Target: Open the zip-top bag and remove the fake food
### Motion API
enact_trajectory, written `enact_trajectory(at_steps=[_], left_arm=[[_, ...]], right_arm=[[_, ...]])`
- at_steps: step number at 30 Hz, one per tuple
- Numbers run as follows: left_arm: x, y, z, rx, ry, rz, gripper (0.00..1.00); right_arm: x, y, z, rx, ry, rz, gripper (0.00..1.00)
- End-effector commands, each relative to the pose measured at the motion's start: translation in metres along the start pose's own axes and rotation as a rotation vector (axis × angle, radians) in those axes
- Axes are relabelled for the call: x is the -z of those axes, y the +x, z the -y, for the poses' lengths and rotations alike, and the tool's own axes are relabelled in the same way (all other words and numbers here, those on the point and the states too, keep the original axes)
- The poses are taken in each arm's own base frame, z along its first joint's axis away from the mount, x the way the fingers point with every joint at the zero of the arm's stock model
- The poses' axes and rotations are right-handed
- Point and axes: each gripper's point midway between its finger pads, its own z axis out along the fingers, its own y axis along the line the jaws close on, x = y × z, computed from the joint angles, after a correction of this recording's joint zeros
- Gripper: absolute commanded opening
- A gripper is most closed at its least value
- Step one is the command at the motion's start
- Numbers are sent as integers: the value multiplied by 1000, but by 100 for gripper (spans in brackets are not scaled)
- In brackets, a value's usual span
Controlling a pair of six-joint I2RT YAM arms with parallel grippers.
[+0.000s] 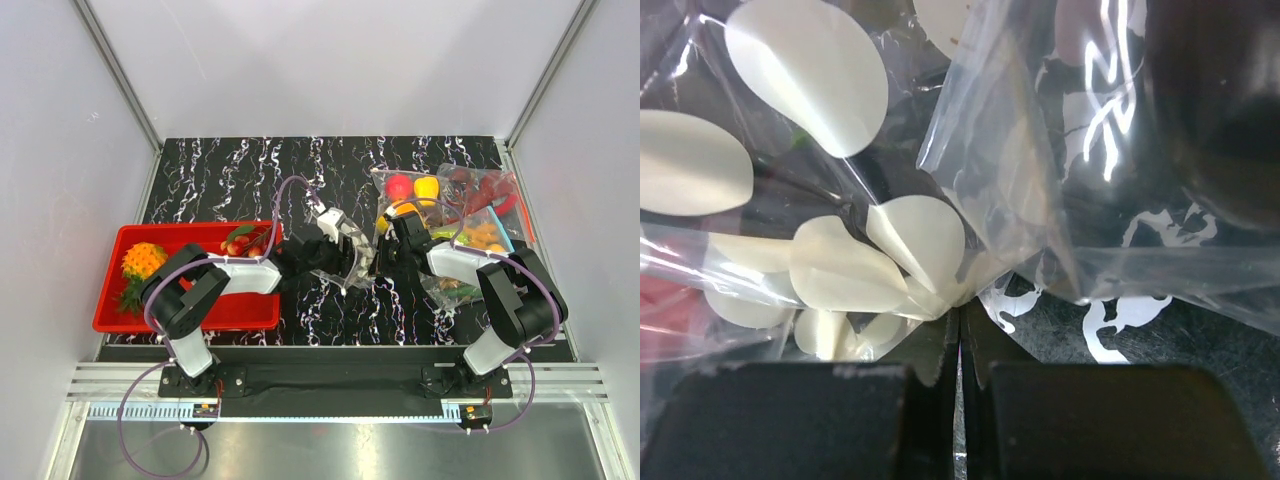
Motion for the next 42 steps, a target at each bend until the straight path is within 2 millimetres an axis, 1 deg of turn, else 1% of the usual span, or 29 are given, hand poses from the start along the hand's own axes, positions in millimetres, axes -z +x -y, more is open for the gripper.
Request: enact_trajectory(at_steps=[1, 5, 8, 11, 12, 15, 16, 17, 18, 19, 20, 21, 24, 28, 29, 30, 31, 32, 34, 35, 38, 42], left_arm=[[-7, 0, 6, -40, -11, -14, 67], [-12, 8, -4, -39, -59, -51, 74], [-15, 13, -4, -39, -58, -67, 72], [-15, 12, -5, -39, -64, -61, 56], [-14, 11, -5, -46, -65, -59, 45], [-7, 5, -3, -62, -67, -49, 33], [-2, -2, -1, -69, -64, -32, 29], [2, -1, -3, -73, -78, -38, 27], [8, -9, 1, -89, -73, -21, 27], [13, -6, -3, -98, -88, -33, 26], [16, -9, -1, -99, -88, -27, 26], [24, -13, 1, -106, -89, -17, 26], [39, -13, -1, -116, -105, -14, 27], [51, -11, -5, -129, -130, -25, 28], [55, -10, -10, -131, -161, -30, 28], [60, -14, -10, -133, -165, -19, 28], [63, -13, -10, -135, -167, -22, 28], [68, -20, -6, -137, -159, -2, 28], [74, -21, -4, -140, -151, 2, 28], [79, -26, 1, -147, -137, 12, 28], [87, -29, 3, -163, -136, 4, 30], [91, -29, -1, -184, -154, -12, 33]], right_arm=[[2, -17, -12, 12, -39, 41, 0], [3, -18, -13, 10, -45, 47, 0], [4, -18, -14, 11, -48, 49, 0], [4, -17, -13, 10, -44, 52, 0], [4, -17, -12, 9, -42, 51, 0], [4, -17, -10, 10, -33, 54, 0], [4, -17, -10, 10, -31, 57, 0], [4, -18, -9, 11, -26, 60, 0], [4, -19, -8, 13, -16, 64, 0], [5, -21, -7, 16, -6, 68, 0], [5, -22, -8, 16, -8, 72, 0], [5, -23, -7, 18, 0, 77, 0], [6, -26, -6, 24, 10, 83, 0], [5, -27, -6, 25, 15, 84, 0], [5, -28, -5, 25, 17, 85, 0], [4, -27, -4, 25, 22, 83, 0], [5, -27, -4, 23, 24, 84, 0], [4, -27, -2, 24, 32, 84, 0], [5, -26, -1, 26, 36, 84, 0], [5, -27, 0, 26, 40, 85, 0], [5, -27, 0, 26, 43, 88, 0], [6, -29, -1, 27, 40, 92, 0]])
